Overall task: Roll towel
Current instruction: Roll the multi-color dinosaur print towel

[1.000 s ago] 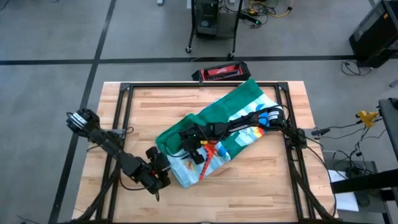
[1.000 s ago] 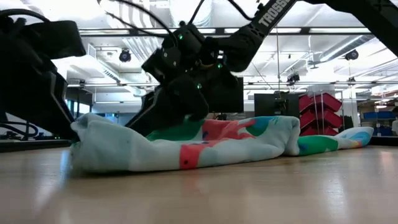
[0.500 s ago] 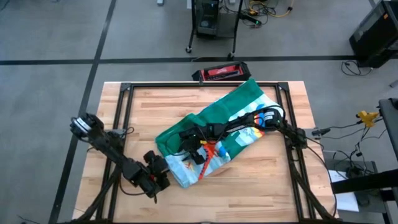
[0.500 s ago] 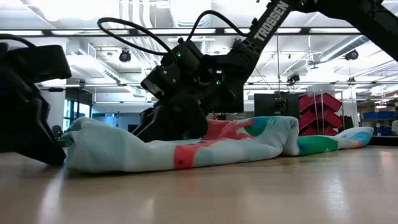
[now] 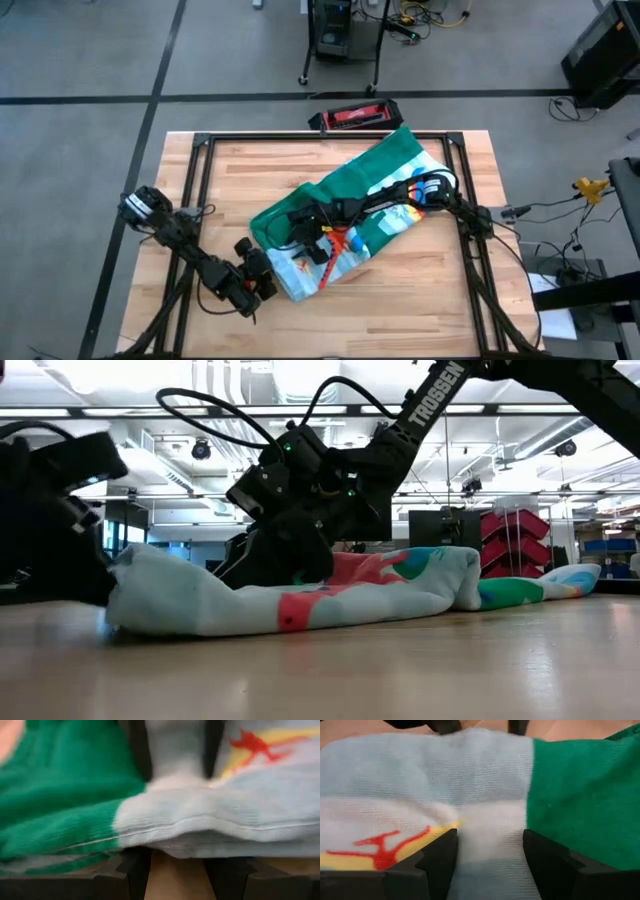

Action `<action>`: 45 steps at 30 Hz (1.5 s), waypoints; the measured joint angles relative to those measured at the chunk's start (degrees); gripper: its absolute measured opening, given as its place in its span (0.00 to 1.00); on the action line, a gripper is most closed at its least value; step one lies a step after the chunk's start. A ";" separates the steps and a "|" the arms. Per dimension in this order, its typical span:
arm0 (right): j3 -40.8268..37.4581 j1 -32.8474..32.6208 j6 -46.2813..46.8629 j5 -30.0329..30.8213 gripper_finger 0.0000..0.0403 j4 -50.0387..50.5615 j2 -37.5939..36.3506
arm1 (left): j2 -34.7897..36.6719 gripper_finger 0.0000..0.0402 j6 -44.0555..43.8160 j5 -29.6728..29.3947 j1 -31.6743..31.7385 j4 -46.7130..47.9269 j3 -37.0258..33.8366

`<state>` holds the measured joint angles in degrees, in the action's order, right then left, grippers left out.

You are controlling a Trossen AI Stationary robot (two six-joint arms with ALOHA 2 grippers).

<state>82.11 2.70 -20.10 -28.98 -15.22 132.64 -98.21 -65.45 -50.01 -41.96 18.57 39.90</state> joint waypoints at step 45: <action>-0.20 0.48 -0.45 5.27 0.62 7.24 -5.41 | 0.48 0.39 12.44 -3.21 6.21 -2.11 1.82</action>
<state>81.91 3.18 -20.55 -23.72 -7.98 127.23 -97.73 -53.01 -53.22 -35.75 16.46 41.71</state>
